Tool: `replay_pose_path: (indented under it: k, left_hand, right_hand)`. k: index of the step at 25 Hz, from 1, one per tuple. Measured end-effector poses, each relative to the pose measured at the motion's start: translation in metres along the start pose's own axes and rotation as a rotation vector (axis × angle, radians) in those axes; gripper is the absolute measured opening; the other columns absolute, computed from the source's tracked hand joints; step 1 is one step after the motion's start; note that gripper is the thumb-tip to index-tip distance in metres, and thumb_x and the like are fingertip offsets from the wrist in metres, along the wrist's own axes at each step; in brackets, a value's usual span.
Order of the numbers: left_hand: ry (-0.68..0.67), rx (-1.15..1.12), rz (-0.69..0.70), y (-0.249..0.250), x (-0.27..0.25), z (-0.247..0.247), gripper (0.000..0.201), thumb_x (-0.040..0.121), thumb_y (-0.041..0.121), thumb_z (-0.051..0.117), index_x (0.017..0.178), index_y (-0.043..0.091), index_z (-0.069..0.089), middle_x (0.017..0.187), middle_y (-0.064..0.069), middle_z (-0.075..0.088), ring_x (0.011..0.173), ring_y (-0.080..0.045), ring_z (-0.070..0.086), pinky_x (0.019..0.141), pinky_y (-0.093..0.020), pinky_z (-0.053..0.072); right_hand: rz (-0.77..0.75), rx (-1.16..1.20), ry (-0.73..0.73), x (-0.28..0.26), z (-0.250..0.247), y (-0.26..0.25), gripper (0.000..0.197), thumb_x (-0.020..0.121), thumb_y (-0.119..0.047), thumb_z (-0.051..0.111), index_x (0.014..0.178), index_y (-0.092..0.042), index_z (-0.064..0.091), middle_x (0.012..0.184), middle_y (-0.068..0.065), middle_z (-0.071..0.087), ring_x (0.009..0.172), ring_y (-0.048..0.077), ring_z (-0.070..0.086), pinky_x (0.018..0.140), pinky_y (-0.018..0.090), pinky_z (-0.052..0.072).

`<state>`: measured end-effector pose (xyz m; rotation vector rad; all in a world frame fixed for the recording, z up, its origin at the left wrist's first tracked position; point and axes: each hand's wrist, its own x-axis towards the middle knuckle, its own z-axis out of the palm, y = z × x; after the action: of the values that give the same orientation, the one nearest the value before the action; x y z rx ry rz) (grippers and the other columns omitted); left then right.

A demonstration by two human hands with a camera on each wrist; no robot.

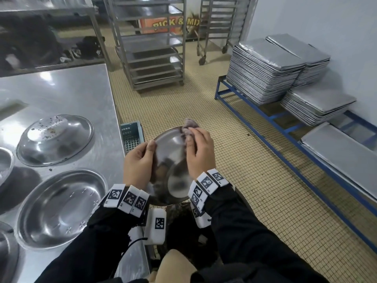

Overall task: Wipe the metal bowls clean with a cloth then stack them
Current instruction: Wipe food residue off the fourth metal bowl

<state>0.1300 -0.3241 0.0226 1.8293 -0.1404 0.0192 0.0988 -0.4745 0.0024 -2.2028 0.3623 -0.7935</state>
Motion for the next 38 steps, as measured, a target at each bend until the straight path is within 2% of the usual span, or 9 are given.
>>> replay_pose_path:
  k: [5,8,12,18,23,27,30,35,38]
  left_hand:
    - [0.070,-0.039,-0.042,-0.007,0.001,-0.003,0.045,0.098,0.034,0.051,0.078,-0.005,0.061,0.062,-0.013,0.050,0.058,-0.021,0.045,0.058,-0.034,0.039]
    - [0.073,-0.061,-0.043,-0.005,0.004,-0.001,0.041,0.098,0.036,0.051,0.077,0.003,0.063,0.063,-0.010,0.052,0.060,-0.019,0.047,0.061,-0.035,0.041]
    - [0.038,-0.020,0.028,0.002,0.003,0.007,0.038,0.097,0.036,0.052,0.070,0.012,0.063,0.055,-0.002,0.052,0.052,-0.013,0.044,0.054,-0.032,0.040]
    - [0.064,-0.030,0.014,-0.003,0.001,0.008,0.044,0.097,0.039,0.052,0.061,0.015,0.060,0.051,-0.008,0.049,0.048,-0.014,0.042,0.049,-0.030,0.037]
    - [0.089,-0.212,-0.112,-0.019,0.004,0.006,0.049,0.096,0.037,0.053,0.077,-0.008,0.061,0.062,-0.015,0.052,0.057,-0.022,0.047,0.051,-0.027,0.041]
    - [-0.011,-0.122,-0.120,-0.034,0.002,0.006,0.023,0.099,0.033,0.048,0.094,0.019,0.066,0.089,-0.007,0.068,0.082,-0.020,0.062,0.078,-0.037,0.052]
    - [-0.106,-0.092,-0.064,-0.032,0.005,0.007,0.018,0.100,0.028,0.047,0.111,0.023,0.060,0.093,-0.003,0.067,0.087,-0.016,0.064,0.078,-0.030,0.053]
    - [-0.349,0.171,0.090,-0.018,0.011,0.017,0.018,0.095,0.033,0.054,0.103,0.022,0.066,0.085,0.005,0.069,0.077,-0.006,0.065,0.068,-0.016,0.049]
    - [-0.312,0.306,0.137,-0.020,0.011,0.019,0.031,0.095,0.039,0.054,0.084,0.014,0.069,0.075,-0.002,0.067,0.074,-0.018,0.062,0.071,-0.036,0.052]
  right_hand:
    - [0.422,0.097,-0.054,-0.010,-0.016,0.037,0.035,0.101,-0.029,0.035,0.130,-0.019,0.053,0.120,-0.003,0.057,0.116,0.013,0.052,0.087,0.017,0.036]
    - [0.216,0.133,-0.014,-0.021,-0.022,0.018,0.038,0.099,-0.025,0.042,0.136,-0.023,0.047,0.129,-0.012,0.051,0.113,0.001,0.047,0.088,0.008,0.035]
    - [-0.131,-0.062,-0.027,-0.013,-0.010,-0.012,0.044,0.097,-0.035,0.038,0.137,-0.019,0.047,0.143,0.001,0.045,0.132,0.019,0.038,0.110,0.035,0.031]
    - [0.307,0.024,-0.059,0.005,-0.020,0.013,0.046,0.101,-0.039,0.026,0.140,-0.019,0.041,0.145,-0.001,0.042,0.131,0.016,0.039,0.107,0.031,0.032]
    - [0.664,0.353,-0.002,-0.004,-0.031,0.049,0.024,0.100,-0.036,0.035,0.114,-0.026,0.052,0.107,-0.005,0.058,0.107,0.021,0.054,0.086,0.029,0.041]
    - [0.536,0.245,0.012,0.002,-0.043,0.059,0.026,0.099,-0.037,0.041,0.105,-0.015,0.052,0.083,-0.011,0.056,0.077,0.012,0.055,0.061,0.025,0.041]
    - [0.360,0.108,-0.090,0.008,-0.048,0.061,0.021,0.098,-0.035,0.041,0.099,-0.016,0.049,0.081,-0.005,0.058,0.072,0.013,0.056,0.054,0.021,0.039]
    - [0.097,-0.064,-0.295,0.014,-0.039,0.054,0.020,0.097,-0.030,0.045,0.106,-0.015,0.055,0.094,-0.003,0.061,0.082,0.013,0.058,0.069,0.024,0.047]
    - [0.021,-0.030,-0.355,0.014,-0.032,0.046,0.019,0.097,-0.026,0.045,0.106,-0.015,0.057,0.096,-0.001,0.062,0.088,0.014,0.058,0.081,0.033,0.050]
